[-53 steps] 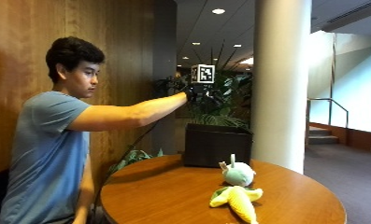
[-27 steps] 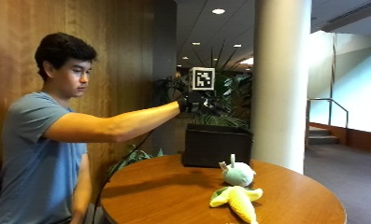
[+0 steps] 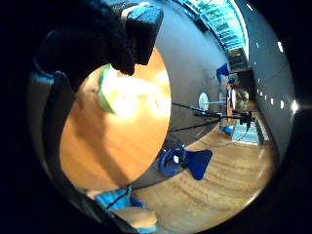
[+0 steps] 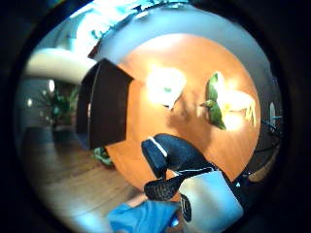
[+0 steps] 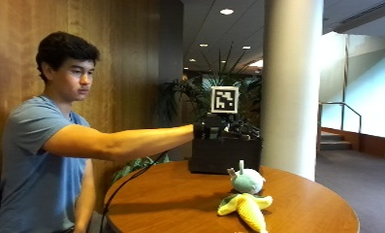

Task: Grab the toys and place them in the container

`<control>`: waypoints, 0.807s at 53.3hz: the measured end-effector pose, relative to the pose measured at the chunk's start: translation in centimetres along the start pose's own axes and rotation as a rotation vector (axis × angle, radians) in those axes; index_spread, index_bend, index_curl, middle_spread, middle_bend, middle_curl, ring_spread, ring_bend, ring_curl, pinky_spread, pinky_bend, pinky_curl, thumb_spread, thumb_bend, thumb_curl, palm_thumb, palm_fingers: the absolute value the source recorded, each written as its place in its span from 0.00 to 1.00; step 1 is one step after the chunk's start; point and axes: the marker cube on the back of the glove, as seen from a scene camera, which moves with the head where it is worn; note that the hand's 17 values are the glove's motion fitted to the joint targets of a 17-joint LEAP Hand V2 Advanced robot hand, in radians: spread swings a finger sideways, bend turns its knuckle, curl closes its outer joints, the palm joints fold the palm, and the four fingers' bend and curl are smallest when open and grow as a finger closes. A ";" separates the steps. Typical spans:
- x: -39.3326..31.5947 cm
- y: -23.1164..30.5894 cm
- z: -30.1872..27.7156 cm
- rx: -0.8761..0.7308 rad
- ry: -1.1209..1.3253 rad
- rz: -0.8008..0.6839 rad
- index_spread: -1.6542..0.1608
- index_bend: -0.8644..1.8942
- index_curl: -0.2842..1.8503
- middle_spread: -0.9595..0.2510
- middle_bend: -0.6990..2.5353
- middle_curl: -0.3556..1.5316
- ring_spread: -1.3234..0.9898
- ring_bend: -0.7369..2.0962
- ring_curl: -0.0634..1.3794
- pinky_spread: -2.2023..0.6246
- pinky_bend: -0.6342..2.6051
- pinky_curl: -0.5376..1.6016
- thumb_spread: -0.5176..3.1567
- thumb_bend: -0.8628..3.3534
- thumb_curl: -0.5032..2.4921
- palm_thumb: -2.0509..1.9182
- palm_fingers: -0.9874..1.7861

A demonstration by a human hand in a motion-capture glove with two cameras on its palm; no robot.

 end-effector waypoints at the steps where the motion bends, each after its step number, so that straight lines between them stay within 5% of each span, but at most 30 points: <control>1: 0.5 -0.2 0.3 -0.003 0.019 -0.001 0.75 0.37 0.27 0.80 0.26 0.41 0.58 0.42 0.22 0.80 0.55 0.39 0.44 0.20 0.25 0.51 0.30; 20: 5.7 -4.3 6.0 -0.014 0.078 -0.053 0.74 0.36 0.26 0.76 0.27 0.38 0.57 0.38 0.21 0.80 0.51 0.38 0.41 0.19 0.25 0.50 0.31; 43: 6.9 -6.7 17.7 -0.231 -0.045 -0.047 0.75 0.35 0.25 0.74 0.27 0.37 0.57 0.37 0.22 0.80 0.51 0.39 0.40 0.19 0.25 0.50 0.32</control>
